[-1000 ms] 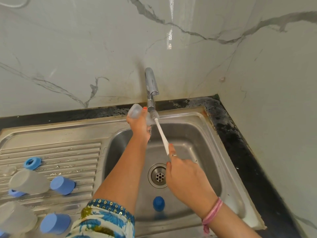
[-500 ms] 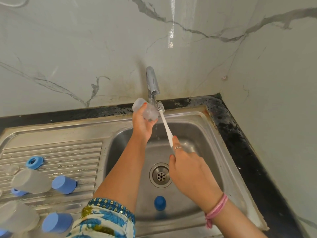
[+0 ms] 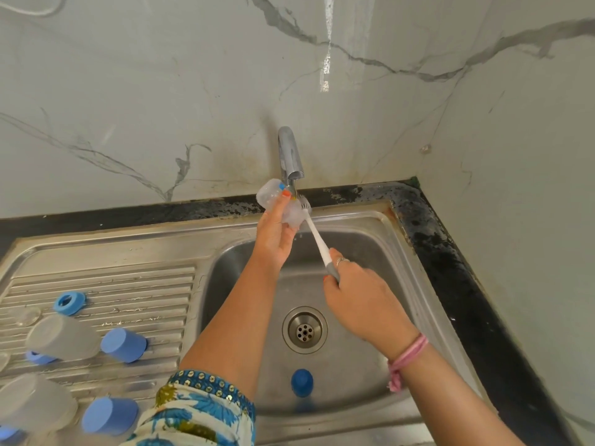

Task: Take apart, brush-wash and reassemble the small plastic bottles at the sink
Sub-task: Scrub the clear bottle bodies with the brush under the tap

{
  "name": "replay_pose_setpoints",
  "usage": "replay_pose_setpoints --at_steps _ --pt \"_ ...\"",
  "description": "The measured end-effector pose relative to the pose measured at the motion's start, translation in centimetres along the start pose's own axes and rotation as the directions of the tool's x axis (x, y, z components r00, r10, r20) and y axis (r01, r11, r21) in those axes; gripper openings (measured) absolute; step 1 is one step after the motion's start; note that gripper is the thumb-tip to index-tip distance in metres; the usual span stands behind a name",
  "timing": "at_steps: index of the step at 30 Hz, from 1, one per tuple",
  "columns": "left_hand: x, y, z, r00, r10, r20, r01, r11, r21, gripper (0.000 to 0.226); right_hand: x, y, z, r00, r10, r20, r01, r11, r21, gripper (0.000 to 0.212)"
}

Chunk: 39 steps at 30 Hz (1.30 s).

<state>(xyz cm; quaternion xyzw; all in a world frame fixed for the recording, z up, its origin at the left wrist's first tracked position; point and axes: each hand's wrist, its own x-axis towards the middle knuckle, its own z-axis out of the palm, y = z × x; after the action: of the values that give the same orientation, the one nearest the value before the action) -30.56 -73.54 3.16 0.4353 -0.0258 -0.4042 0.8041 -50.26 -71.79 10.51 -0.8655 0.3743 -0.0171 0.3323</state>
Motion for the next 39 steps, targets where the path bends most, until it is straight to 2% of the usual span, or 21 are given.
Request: replay_pose_setpoints --at_steps 1,5,8,12,15,18,21,24,26,28,29,30,31,32,33,34,35,36,37,38,39 --pt "-0.1 0.1 0.1 1.0 0.01 0.017 -0.01 1.0 0.007 0.023 0.1 0.1 -0.1 1.0 -0.001 0.01 0.001 1.0 0.006 0.053" --pt "0.3 1.0 -0.1 0.999 0.029 -0.021 -0.03 0.999 -0.032 0.033 -1.6 -0.1 0.4 1.0 -0.028 -0.008 0.027 0.998 -0.053 0.053" --pt "0.4 1.3 0.0 0.998 0.033 -0.047 -0.038 0.995 -0.091 0.025 -1.8 0.1 0.3 0.999 -0.031 -0.041 0.028 0.997 -0.074 0.053" --pt "0.4 1.6 0.1 0.987 0.015 -0.161 -0.047 0.978 -0.201 0.024 -2.2 0.5 -0.5 0.998 -0.036 -0.052 0.036 0.999 0.016 0.053" --pt "0.5 1.7 0.0 0.978 -0.002 -0.21 -0.039 0.98 -0.195 0.032 -3.5 0.8 -0.8 0.994 -0.07 -0.088 0.068 0.998 -0.016 0.055" --pt "0.5 2.0 -0.2 0.968 -0.046 -0.247 -0.01 0.975 -0.221 0.026 -3.9 1.7 -0.8 0.989 -0.132 -0.064 0.118 0.975 -0.187 0.058" --pt "0.5 3.1 -0.6 0.963 -0.105 -0.249 0.062 0.983 -0.173 0.029 -2.8 4.0 -1.2 0.973 -0.23 -0.023 0.198 0.88 -0.432 0.059" --pt "0.4 4.1 -0.8 0.974 -0.135 -0.181 0.141 0.99 0.02 0.04 -1.0 6.3 -2.2 0.953 -0.303 -0.019 0.22 0.731 -0.646 0.065" --pt "0.5 4.4 -0.4 0.981 -0.14 -0.137 0.164 0.97 0.182 0.044 0.5 8.1 -2.6 0.959 -0.277 -0.066 0.163 0.722 -0.672 0.072" --pt "0.1 4.5 0.6 0.983 -0.133 -0.125 0.163 0.948 0.272 0.044 1.5 9.0 -2.3 0.971 -0.226 -0.077 0.138 0.794 -0.592 0.069" --pt "0.1 4.4 0.8 0.983 -0.132 -0.129 0.163 0.95 0.265 0.045 1.6 9.0 -1.8 0.982 -0.186 -0.034 0.154 0.892 -0.426 0.063" --pt "0.0 4.3 1.1 0.982 -0.144 -0.12 0.169 0.957 0.236 0.047 1.5 8.8 -1.3 0.989 -0.148 0.02 0.149 0.979 -0.142 0.057" --pt "-0.1 4.2 1.2 0.979 -0.17 -0.11 0.189 0.96 0.205 0.051 1.1 8.5 -0.9 0.992 -0.1 0.072 0.086 0.98 0.18 0.051" --pt "-0.3 4.0 1.2 0.976 -0.196 -0.092 0.21 0.962 0.177 0.053 0.9 8.3 -1.0 0.988 -0.024 0.15 -0.052 0.872 0.486 0.044" --pt "-0.3 3.8 1.0 0.974 -0.217 -0.062 0.223 0.967 0.125 0.053 0.7 8.2 -1.2 0.949 0.046 0.311 -0.265 0.648 0.714 0.034" --pt "-0.2 3.6 0.8 0.973 -0.23 -0.015 0.231 0.973 0.026 0.049 0.5 8.4 -1.3 0.849 -0.011 0.528 -0.495 0.332 0.803 0.02" --pt "-0.1 3.3 0.8 0.973 -0.229 0.039 0.232 0.967 -0.103 0.042 0.4 8.5 -1.3 0.697 -0.201 0.689 -0.696 0.041 0.716 0.016" --pt "-0.3 3.1 1.1 0.973 -0.215 0.083 0.228 0.951 -0.207 0.038 0.5 8.6 -1.1 0.573 -0.377 0.728 -0.81 -0.121 0.575 0.03" --pt "-0.3 3.0 1.4 0.978 -0.187 0.096 0.206 0.942 -0.266 0.036 0.4 8.5 -0.9 0.522 -0.455 0.722 -0.849 -0.194 0.492 0.038" --pt "-0.3 3.0 1.8 0.983 -0.166 0.083 0.183 0.942 -0.28 0.035 0.3 8.4 -0.8 0.528 -0.458 0.715 -0.846 -0.204 0.493 0.041" --pt "-0.3 3.0 2.1 0.986 -0.152 0.061 0.163 0.95 -0.265 0.037 0.2 8.1 -0.8 0.563 -0.404 0.721 -0.82 -0.167 0.547 0.037"
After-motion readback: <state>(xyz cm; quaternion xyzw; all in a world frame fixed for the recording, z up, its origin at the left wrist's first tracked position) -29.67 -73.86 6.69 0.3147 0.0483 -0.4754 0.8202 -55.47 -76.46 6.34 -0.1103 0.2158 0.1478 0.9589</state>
